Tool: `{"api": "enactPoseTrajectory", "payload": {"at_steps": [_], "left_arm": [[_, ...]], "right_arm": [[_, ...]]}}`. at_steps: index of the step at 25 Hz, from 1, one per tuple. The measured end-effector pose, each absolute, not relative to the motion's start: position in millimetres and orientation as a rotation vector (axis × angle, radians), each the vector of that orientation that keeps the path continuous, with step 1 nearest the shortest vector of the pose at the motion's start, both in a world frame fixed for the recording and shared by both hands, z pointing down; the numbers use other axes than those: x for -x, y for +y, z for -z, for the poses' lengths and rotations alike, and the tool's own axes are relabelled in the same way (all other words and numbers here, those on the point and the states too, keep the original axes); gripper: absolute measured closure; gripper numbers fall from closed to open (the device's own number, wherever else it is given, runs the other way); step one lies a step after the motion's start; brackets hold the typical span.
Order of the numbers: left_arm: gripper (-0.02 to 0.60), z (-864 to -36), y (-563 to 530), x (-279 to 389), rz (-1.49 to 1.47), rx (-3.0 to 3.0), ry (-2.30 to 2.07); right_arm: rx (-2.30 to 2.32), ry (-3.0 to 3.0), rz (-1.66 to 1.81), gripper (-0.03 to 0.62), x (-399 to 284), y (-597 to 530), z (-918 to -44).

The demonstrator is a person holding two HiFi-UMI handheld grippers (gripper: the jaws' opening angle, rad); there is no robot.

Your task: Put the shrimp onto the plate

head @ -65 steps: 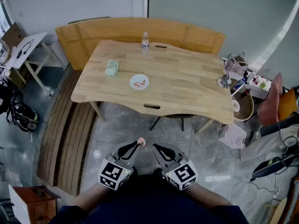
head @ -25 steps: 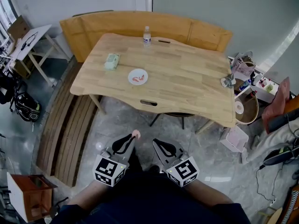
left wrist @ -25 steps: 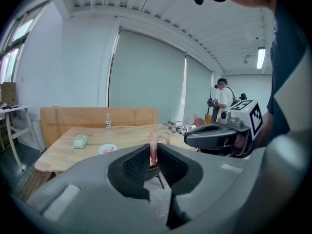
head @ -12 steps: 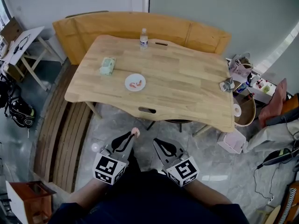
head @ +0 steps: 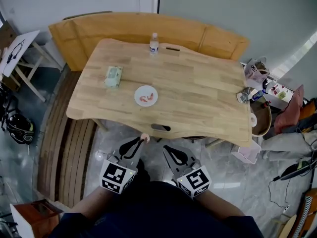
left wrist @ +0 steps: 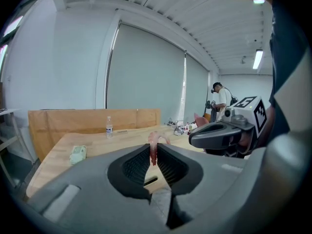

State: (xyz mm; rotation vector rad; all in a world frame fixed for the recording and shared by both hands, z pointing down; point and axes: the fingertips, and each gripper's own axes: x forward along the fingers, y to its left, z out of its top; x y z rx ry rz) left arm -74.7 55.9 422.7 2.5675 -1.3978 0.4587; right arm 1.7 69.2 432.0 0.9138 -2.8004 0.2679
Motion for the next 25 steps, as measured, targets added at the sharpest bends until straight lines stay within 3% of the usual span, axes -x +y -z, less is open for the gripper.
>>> {"api": "enactPoseTrajectory", "payload": {"at_steps": [25], "left_arm": [[0.532,-421.6,-57.0,149.8,-0.469,-2.643,-1.279]], "right_arm": [[-1.058,-2.723,-0.272,0.583,69.1,-29.8,-423.6]]}}
